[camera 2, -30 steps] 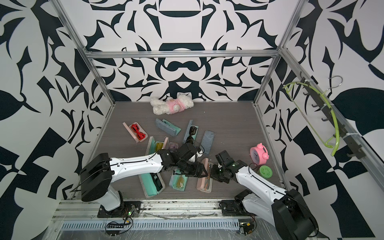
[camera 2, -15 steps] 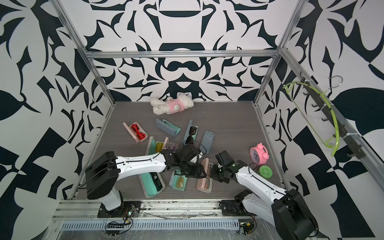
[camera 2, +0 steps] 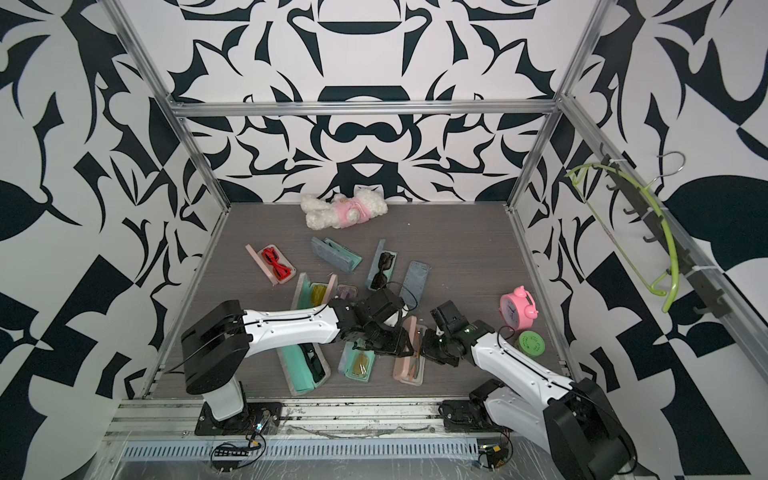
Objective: Close the glasses case
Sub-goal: Close the glasses case at the center of the board.
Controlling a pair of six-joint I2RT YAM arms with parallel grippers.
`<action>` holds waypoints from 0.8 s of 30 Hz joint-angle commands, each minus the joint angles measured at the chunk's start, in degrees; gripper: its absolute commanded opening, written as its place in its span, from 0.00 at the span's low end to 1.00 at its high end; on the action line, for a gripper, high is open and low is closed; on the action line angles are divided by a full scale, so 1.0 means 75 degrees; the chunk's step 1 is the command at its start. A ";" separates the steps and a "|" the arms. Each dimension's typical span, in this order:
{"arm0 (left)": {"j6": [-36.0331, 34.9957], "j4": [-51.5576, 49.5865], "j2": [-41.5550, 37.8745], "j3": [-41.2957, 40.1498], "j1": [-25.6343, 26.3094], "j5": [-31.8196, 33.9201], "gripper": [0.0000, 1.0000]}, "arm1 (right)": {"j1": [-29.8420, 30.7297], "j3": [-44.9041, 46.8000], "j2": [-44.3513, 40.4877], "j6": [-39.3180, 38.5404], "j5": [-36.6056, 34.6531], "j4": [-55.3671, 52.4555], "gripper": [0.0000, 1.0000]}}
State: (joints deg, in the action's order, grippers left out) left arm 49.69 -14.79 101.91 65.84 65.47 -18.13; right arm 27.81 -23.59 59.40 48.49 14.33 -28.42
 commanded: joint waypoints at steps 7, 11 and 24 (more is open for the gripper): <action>-0.0020 0.0061 0.0250 0.0101 -0.0019 -0.0043 0.36 | -0.0002 0.0101 -0.0044 -0.0008 -0.0434 0.0205 0.08; -0.0026 0.0158 0.0311 0.0103 -0.0015 -0.0049 0.34 | 0.0006 0.0111 -0.0039 -0.0008 -0.0434 0.0223 0.07; -0.0008 0.0203 0.0551 0.0194 0.0023 -0.0134 0.27 | -0.0005 0.0104 -0.0075 -0.0038 -0.0410 0.0181 0.07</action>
State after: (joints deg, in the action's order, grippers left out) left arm 50.15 -15.46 102.28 66.54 65.14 -19.33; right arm 27.86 -23.51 59.16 48.29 14.31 -28.40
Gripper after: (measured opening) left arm 0.302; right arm 0.077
